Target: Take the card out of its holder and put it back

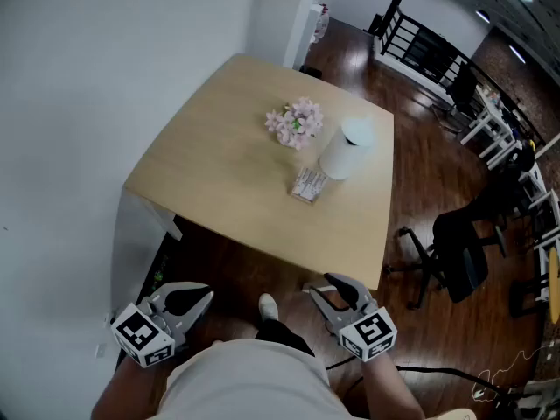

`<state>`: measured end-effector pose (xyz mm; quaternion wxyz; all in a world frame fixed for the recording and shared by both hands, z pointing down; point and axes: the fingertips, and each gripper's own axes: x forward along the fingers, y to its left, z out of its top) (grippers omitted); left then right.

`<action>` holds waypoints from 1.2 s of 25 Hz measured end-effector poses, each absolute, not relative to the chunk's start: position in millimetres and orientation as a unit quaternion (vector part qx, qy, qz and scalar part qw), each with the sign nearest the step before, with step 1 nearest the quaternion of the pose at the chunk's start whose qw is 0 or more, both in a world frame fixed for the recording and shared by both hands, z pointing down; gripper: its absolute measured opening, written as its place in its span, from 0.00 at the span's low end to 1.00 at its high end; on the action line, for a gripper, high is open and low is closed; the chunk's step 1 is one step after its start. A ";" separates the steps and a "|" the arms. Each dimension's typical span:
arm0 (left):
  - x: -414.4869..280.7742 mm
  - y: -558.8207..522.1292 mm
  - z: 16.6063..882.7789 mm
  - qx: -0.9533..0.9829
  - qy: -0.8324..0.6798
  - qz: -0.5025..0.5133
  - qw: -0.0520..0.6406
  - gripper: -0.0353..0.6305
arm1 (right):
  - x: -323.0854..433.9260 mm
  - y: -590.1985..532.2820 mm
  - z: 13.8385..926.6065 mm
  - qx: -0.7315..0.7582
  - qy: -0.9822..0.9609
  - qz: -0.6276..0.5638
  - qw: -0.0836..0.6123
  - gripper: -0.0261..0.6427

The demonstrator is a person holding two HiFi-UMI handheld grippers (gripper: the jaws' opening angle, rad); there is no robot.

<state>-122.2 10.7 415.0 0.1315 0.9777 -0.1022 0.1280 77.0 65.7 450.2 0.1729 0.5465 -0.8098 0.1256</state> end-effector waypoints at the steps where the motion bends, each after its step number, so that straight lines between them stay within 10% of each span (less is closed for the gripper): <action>1: -110.0 3.2 413.7 0.978 -0.105 0.128 0.128 0.06 | 92.3 53.4 450.9 0.546 -0.811 0.122 0.174 0.29; 30: 20.4 -79.1 413.4 0.943 -0.247 0.156 0.160 0.06 | 284.1 -225.1 583.9 0.421 -0.859 0.166 0.240 0.27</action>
